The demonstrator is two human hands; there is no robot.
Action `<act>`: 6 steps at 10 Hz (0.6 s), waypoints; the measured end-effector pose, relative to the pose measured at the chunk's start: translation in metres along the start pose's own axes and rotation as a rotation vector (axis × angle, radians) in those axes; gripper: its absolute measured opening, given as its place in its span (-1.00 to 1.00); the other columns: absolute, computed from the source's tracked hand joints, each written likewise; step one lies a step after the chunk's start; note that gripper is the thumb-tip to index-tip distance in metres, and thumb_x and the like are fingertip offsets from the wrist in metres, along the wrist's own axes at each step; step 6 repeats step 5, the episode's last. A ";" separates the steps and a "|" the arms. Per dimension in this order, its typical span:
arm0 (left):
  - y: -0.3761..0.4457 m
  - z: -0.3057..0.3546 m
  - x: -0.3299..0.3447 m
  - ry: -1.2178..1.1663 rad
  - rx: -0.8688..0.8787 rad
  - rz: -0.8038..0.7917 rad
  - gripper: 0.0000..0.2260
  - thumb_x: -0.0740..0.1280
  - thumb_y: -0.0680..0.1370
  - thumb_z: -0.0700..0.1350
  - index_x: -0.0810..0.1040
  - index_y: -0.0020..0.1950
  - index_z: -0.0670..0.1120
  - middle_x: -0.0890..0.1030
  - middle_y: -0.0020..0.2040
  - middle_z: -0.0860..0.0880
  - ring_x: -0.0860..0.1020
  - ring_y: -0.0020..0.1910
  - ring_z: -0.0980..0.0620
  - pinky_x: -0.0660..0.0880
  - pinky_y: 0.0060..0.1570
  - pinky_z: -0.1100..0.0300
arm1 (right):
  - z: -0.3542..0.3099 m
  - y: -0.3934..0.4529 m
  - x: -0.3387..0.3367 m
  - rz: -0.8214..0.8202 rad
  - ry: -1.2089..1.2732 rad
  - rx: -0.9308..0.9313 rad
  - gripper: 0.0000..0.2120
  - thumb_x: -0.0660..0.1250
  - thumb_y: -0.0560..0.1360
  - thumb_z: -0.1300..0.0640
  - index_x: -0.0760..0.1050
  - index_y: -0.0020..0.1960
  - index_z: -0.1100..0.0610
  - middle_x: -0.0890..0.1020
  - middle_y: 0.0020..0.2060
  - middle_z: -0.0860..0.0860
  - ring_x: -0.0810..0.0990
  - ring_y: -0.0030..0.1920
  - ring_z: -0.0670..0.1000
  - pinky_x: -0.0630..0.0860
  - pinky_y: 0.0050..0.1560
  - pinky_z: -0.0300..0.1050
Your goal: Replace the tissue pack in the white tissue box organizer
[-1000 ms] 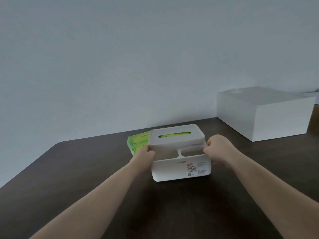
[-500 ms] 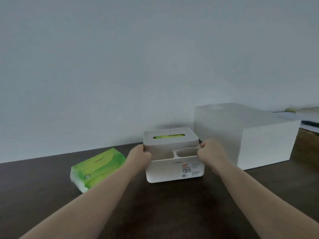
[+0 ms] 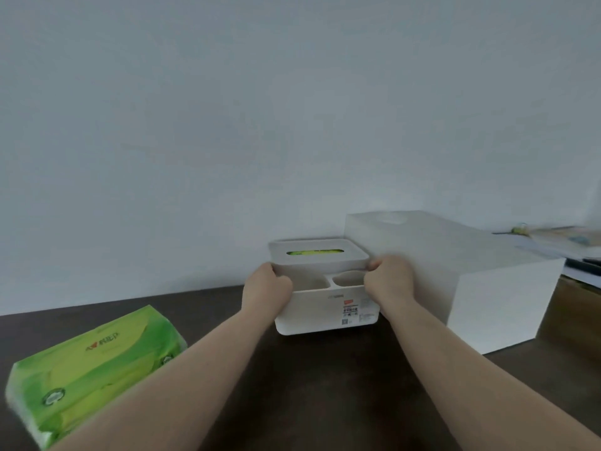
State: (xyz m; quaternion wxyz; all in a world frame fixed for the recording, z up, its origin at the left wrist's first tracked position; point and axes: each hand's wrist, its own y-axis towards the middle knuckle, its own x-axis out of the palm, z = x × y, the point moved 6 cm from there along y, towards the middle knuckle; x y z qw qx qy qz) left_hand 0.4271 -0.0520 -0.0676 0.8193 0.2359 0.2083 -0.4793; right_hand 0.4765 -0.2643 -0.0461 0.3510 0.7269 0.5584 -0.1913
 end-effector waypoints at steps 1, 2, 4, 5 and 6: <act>-0.004 0.000 0.008 -0.080 -0.013 0.011 -0.91 0.11 0.46 -0.28 0.32 -0.22 -0.13 0.42 -0.26 -0.02 0.36 -0.28 0.00 0.20 -0.40 0.19 | 0.001 0.003 0.002 0.053 0.002 0.005 -0.73 0.25 0.40 0.39 0.66 -0.01 0.25 0.70 -0.08 0.22 0.63 0.02 0.23 0.52 -0.07 -0.08; -0.005 -0.001 0.009 -0.121 -0.024 0.052 -0.92 0.09 0.46 -0.27 0.35 -0.18 -0.15 0.43 -0.26 -0.01 0.37 -0.28 0.00 0.21 -0.40 0.19 | 0.002 0.002 0.008 0.067 -0.016 0.016 -0.73 0.24 0.39 0.37 0.65 -0.02 0.24 0.69 -0.10 0.20 0.63 0.00 0.22 0.49 -0.15 -0.10; -0.011 -0.006 0.007 -0.143 -0.018 0.042 -0.82 0.07 0.54 -0.15 0.34 -0.24 -0.13 0.46 -0.26 -0.04 0.37 -0.29 0.01 0.23 -0.37 0.17 | 0.007 -0.009 0.012 0.056 -0.018 0.013 -0.74 0.14 0.51 0.20 0.56 0.08 0.17 0.63 0.00 0.12 0.59 0.03 0.17 0.44 -0.13 -0.09; -0.027 -0.014 0.005 -0.228 -0.034 0.051 -0.63 0.01 0.61 -0.01 0.51 0.00 -0.22 0.56 -0.08 -0.10 0.48 -0.09 -0.06 0.36 -0.15 0.10 | 0.003 -0.025 -0.001 0.086 -0.060 -0.052 -0.69 0.09 0.55 0.14 0.53 0.16 0.15 0.62 0.09 0.11 0.56 0.11 0.15 0.49 0.03 -0.01; -0.027 -0.014 0.005 -0.228 -0.034 0.051 -0.63 0.01 0.61 -0.01 0.51 0.00 -0.22 0.56 -0.08 -0.10 0.48 -0.09 -0.06 0.36 -0.15 0.10 | 0.003 -0.025 -0.001 0.086 -0.060 -0.052 -0.69 0.09 0.55 0.14 0.53 0.16 0.15 0.62 0.09 0.11 0.56 0.11 0.15 0.49 0.03 -0.01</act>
